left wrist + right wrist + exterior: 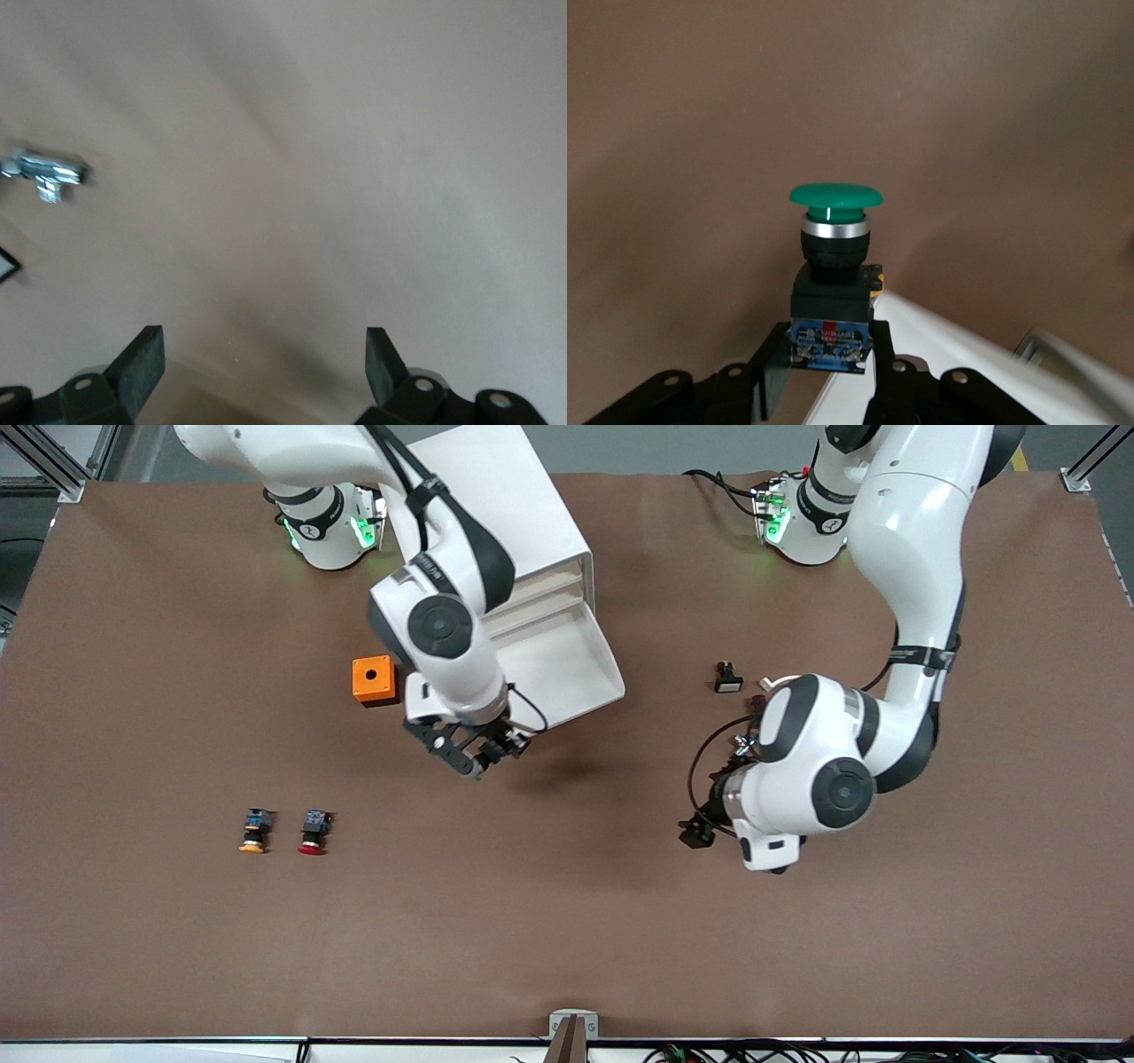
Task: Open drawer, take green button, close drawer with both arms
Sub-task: 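Carry the green button beside the red button while the left gripper pushes drawer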
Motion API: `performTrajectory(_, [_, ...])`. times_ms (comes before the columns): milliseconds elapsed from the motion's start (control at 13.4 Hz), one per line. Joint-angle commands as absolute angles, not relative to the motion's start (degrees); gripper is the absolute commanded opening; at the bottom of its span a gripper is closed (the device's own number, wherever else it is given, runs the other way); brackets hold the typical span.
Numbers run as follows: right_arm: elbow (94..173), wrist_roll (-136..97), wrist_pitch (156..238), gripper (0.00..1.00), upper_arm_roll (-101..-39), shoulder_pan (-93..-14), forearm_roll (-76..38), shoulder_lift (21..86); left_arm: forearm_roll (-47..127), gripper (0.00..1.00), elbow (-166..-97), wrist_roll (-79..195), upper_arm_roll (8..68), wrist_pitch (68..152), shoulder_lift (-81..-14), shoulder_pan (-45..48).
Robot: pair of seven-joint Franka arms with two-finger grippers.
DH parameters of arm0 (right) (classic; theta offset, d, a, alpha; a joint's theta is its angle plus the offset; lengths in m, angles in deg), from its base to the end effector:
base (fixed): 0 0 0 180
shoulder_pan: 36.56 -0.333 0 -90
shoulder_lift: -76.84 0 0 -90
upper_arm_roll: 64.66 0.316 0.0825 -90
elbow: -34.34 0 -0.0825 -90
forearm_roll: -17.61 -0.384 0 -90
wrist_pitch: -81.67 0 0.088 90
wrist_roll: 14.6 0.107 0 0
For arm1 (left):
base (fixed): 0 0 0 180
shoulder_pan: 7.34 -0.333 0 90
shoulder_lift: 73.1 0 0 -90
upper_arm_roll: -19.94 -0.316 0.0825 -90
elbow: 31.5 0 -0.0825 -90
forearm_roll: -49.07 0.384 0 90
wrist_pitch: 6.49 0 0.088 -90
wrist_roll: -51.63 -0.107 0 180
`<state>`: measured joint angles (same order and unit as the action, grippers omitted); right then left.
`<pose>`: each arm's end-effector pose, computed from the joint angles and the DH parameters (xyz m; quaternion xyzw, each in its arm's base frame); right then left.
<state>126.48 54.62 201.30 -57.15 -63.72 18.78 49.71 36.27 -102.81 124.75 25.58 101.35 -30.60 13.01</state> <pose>0.5673 0.3776 0.3567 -0.9540 0.2991 0.0132 0.0170 0.6625 -0.3214 0.3197 0.8853 0.4413 -0.1373 0.0513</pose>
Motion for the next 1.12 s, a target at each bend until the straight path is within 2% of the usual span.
performTrajectory(0, [126.4,38.9,199.8,0.0,-50.4,-51.0,18.9,49.8,37.6,1.0,-103.3,123.3,25.1,105.8,-29.2,17.7])
performTrajectory(150, [127.1,23.7,199.1,0.0,-48.0,-43.5,19.0,49.5,40.8,1.0,-103.6,119.9,25.2,109.0,-27.8,21.9])
performTrajectory(449, [127.2,8.2,199.4,0.0,-48.1,-37.4,19.3,46.9,43.0,1.0,-105.6,118.2,25.3,109.2,-26.3,28.2])
performTrajectory(822, [135.2,4.7,212.6,0.0,-48.7,-35.2,20.2,45.1,42.9,1.0,-108.8,117.6,25.3,108.7,-26.3,34.0])
performTrajectory(1047, [135.7,1.1,217.5,0.01,-50.6,-34.9,20.8,41.8,42.2,1.0,-109.5,118.3,25.5,108.6,-26.3,37.3])
